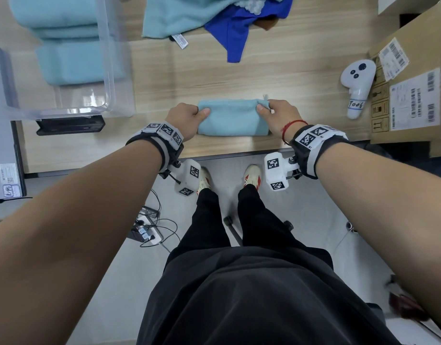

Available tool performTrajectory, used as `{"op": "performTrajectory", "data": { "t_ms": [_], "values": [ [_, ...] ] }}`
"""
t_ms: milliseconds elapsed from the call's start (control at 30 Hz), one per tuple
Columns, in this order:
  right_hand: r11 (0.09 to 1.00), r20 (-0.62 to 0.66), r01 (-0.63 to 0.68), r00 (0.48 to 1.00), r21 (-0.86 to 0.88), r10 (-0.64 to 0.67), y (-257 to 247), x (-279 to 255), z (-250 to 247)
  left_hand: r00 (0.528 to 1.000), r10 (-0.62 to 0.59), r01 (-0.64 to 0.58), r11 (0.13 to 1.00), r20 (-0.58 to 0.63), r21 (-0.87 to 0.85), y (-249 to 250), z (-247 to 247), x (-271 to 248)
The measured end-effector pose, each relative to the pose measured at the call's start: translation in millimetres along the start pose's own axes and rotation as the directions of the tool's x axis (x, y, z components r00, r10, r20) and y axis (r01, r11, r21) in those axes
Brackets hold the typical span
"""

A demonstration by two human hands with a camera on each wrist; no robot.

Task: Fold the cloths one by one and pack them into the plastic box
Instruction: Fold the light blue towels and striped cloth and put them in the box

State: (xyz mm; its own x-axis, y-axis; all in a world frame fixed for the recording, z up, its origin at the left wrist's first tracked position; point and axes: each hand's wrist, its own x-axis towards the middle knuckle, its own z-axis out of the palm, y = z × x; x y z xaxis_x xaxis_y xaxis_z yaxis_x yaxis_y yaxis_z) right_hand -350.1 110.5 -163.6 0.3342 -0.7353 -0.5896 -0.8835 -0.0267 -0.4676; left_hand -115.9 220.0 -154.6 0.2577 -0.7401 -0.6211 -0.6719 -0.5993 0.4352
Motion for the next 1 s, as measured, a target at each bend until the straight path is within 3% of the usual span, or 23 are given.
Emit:
{"op": "performTrajectory", "data": {
  "t_ms": [300, 500, 567, 633, 700, 767, 833, 900, 1000],
  "values": [
    [0.990, 0.014, -0.091, 0.996, -0.106, 0.093, -7, 10, 0, 0.998, -0.061, 0.060, 0.998, -0.011, -0.030, 6, -3, 9],
    [0.961, -0.080, -0.163, 0.986, -0.224, 0.148, -8, 10, 4, 0.993, -0.121, 0.121, 0.991, -0.013, -0.051, 9, -4, 14],
    [0.957, -0.197, -0.127, 0.977, -0.261, 0.076, -8, 5, 3, 0.993, -0.121, 0.120, 0.992, -0.011, -0.041, 10, -4, 16],
    [0.947, -0.322, -0.008, 0.941, -0.322, -0.101, -13, 1, 1, 0.993, -0.118, 0.118, 0.993, -0.003, -0.032, 10, -5, 18],
    [0.908, -0.362, 0.157, 0.880, -0.387, -0.307, -24, -2, 0, 0.993, -0.121, 0.122, 0.992, 0.006, -0.026, 11, -6, 19],
    [0.839, -0.272, 0.338, 0.837, -0.426, -0.475, -41, -3, 6, 0.993, -0.117, 0.117, 0.993, 0.001, -0.008, 11, -5, 19],
    [0.759, -0.067, 0.439, 0.844, -0.481, -0.531, -55, -7, 21, 0.994, -0.107, 0.107, 0.994, -0.003, 0.022, 11, -4, 19],
    [0.717, 0.102, 0.465, 0.866, -0.520, -0.489, -57, -8, 39, 0.994, -0.109, 0.109, 0.993, -0.008, 0.037, 10, -3, 20],
    [0.728, 0.158, 0.418, 0.903, -0.544, -0.400, -36, -8, 52, 0.994, -0.114, 0.114, 0.993, -0.002, 0.031, 10, -3, 21]
  ]
}}
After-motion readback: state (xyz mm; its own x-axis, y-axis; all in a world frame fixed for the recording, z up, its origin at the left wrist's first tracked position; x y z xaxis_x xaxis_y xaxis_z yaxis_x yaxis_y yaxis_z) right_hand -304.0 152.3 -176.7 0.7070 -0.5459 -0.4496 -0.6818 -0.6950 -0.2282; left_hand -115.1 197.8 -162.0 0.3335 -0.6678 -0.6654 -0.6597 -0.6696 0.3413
